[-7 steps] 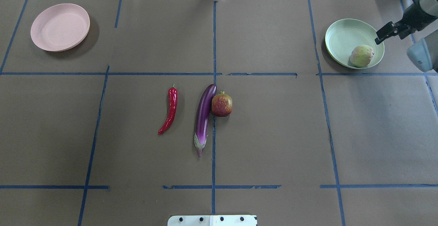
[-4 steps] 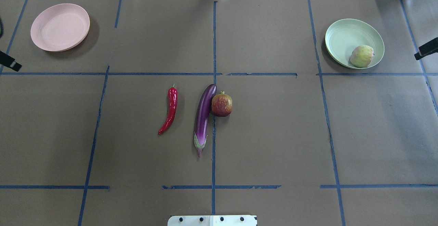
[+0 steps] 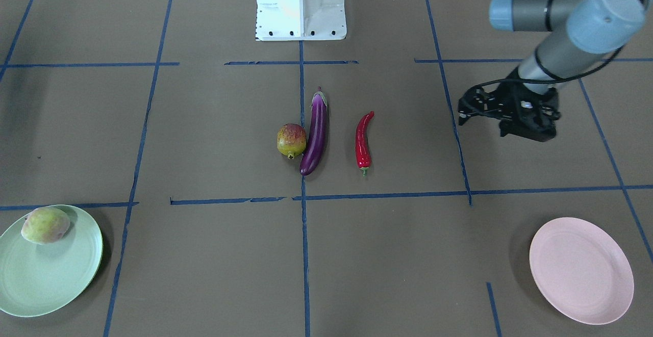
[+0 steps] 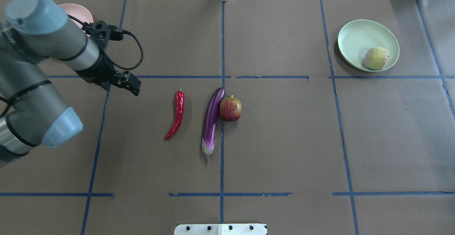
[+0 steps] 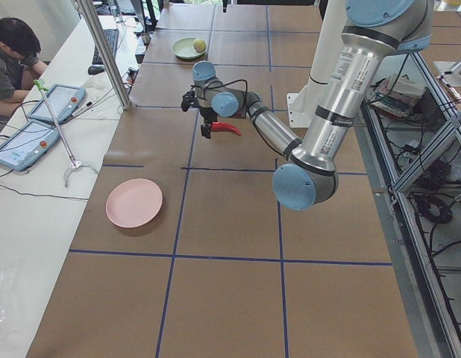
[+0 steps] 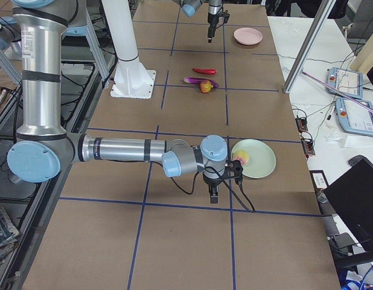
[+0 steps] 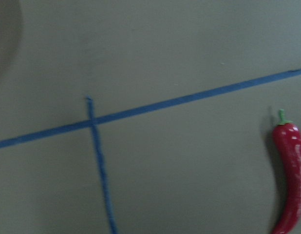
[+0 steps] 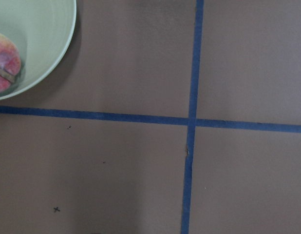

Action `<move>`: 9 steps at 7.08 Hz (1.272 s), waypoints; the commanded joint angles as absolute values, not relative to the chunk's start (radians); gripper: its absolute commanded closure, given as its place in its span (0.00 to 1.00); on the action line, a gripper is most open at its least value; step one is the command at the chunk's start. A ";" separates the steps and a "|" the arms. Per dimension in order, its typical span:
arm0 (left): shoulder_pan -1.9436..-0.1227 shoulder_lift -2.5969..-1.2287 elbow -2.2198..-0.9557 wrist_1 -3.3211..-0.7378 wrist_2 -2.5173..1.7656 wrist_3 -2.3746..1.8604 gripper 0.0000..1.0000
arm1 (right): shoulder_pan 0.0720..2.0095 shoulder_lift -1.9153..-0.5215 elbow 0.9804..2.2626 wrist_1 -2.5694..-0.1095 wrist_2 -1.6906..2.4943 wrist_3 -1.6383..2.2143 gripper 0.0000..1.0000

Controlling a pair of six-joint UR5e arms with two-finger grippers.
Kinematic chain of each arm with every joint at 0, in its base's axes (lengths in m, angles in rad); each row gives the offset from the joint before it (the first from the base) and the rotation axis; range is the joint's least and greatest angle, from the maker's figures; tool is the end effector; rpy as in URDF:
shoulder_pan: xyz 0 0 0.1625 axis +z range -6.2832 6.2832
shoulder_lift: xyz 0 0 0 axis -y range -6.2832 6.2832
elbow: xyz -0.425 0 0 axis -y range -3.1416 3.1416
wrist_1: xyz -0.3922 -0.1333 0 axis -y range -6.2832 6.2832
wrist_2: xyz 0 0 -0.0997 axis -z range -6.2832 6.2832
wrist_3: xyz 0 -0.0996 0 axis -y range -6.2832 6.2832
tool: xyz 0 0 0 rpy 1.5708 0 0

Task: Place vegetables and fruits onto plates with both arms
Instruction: 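Lower the left gripper over the purple eggplant and grasp it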

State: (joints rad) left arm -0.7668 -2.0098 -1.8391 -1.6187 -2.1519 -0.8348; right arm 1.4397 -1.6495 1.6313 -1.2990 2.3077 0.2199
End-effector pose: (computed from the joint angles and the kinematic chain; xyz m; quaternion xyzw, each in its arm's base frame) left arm 0.3836 -0.4788 0.2846 0.0466 0.4399 0.0919 0.8921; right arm 0.0039 -0.4783 0.6397 0.0538 -0.3724 -0.0044 0.9265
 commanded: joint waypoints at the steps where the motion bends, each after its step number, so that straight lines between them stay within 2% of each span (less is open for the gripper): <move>1: -0.570 -2.144 -1.806 -1.618 -1.984 -1.058 0.00 | 1.434 -1.658 1.661 -1.346 2.322 0.187 0.00; 3: -0.481 -2.262 -1.687 -1.621 -1.878 -1.120 0.00 | 1.512 -1.655 1.802 -1.699 2.289 -0.077 0.00; 7: -0.454 -2.319 -1.540 -1.643 -1.868 -1.124 0.00 | 1.513 -1.660 1.796 -1.703 2.273 -0.083 0.00; 8: -0.437 -2.318 -1.510 -1.675 -1.868 -1.124 0.09 | 1.513 -1.660 1.795 -1.703 2.272 -0.084 0.00; 9: -0.436 -2.319 -1.496 -1.692 -1.868 -1.126 0.28 | 1.513 -1.660 1.795 -1.703 2.270 -0.084 0.00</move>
